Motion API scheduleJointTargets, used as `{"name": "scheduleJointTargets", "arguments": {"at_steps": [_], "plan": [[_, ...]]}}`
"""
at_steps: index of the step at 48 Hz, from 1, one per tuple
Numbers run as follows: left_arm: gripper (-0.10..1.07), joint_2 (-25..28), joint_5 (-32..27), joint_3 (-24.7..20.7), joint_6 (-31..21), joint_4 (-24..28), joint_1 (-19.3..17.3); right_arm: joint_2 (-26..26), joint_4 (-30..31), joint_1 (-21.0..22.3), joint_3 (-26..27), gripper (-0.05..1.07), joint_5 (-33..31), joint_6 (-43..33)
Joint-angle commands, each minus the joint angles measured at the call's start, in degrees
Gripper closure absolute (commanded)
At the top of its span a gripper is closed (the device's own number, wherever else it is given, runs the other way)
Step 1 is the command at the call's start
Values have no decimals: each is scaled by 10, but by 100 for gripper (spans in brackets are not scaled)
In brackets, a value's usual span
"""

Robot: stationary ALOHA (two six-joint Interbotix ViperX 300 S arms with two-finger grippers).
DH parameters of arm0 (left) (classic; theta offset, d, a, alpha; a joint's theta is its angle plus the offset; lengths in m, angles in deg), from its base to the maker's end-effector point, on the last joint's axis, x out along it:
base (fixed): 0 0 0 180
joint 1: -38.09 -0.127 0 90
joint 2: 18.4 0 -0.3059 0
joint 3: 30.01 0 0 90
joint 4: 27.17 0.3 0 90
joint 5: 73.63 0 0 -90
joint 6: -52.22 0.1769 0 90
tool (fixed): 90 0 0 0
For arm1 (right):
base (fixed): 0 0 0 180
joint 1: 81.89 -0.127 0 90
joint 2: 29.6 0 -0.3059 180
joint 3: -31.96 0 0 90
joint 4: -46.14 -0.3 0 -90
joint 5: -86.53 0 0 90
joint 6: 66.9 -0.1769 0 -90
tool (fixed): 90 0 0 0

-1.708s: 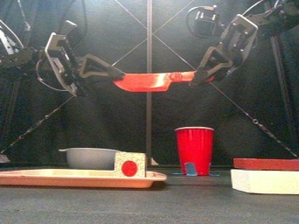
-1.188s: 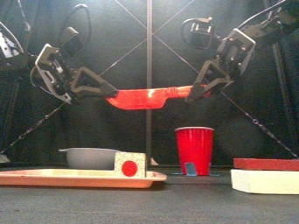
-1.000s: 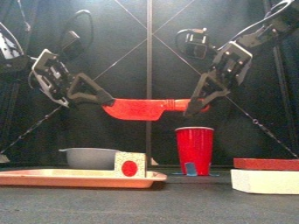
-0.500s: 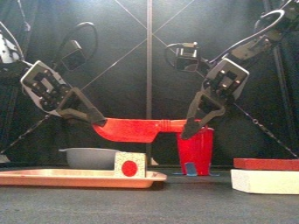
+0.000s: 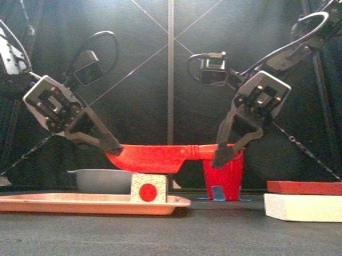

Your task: Cut sushi roll

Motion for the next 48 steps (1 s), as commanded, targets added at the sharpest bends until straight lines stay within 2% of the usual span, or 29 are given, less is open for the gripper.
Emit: {"name": "scheduleJointTargets", "arguments": {"at_steps": [1,48], "plan": [[68,3,-4,-15,0,-2,0,-9,1,-2,11,66,3,1],[68,18,-5,-16,1,-14,-10,18,-3,-2,13,66,2,0]]}}
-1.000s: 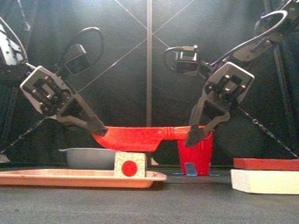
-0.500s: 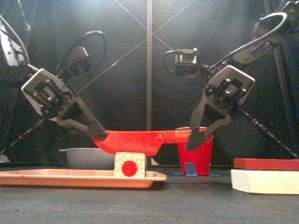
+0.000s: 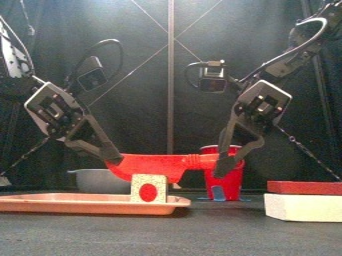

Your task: Cut sushi roll

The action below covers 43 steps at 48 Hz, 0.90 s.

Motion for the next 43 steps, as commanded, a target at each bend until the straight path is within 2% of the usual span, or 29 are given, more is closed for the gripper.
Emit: {"name": "scheduleJointTargets", "arguments": {"at_steps": [1,25,43], "plan": [[68,-1,3,-10,0,-2,-1,-5,-3,-3,12,66,3,2],[68,21,-1,-11,-2,-2,3,20,-13,-7,14,67,5,2],[68,41,-53,-25,-4,-3,6,44,-16,-7,25,67,5,2]]}}
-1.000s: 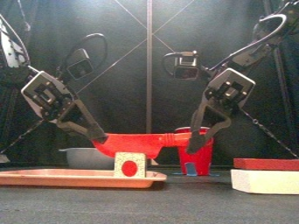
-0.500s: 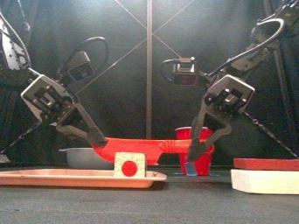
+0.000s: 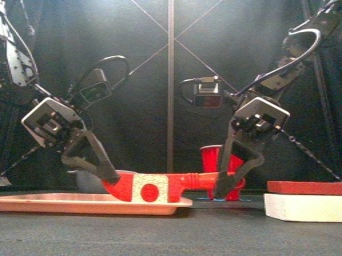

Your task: Cut sushi roll

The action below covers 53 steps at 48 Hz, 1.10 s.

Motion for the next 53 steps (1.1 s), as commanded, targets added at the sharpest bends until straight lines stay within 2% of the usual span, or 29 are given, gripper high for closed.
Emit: {"name": "scheduleJointTargets", "arguments": {"at_steps": [1,10,24,53], "plan": [[68,2,-16,-11,-1,-2,-2,-5,-2,-1,10,67,2,1],[68,4,-36,-17,0,-6,-2,-2,-8,-2,11,67,2,1],[68,0,-36,-22,2,-6,-8,-3,-2,0,18,67,2,2],[68,-23,-36,-27,4,-4,-54,-11,-2,45,22,67,2,2]]}}
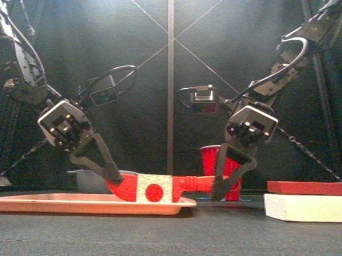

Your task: Cut sushi roll

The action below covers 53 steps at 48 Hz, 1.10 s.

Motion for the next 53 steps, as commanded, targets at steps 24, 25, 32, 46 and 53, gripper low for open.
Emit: {"name": "scheduleJointTargets", "arguments": {"at_steps": [24,25,32,46,53], "plan": [[68,-25,3,-16,-2,23,11,-38,-1,-17,17,67,1,-2],[68,-28,3,-17,-2,24,15,-40,0,-18,17,67,1,-2],[68,-44,3,-17,-2,27,27,-61,0,-28,15,67,1,-1],[68,-52,3,-17,-1,27,26,-77,7,-29,12,67,2,-1],[68,-58,8,-18,-1,27,26,-82,19,-26,16,67,2,-2]]}}
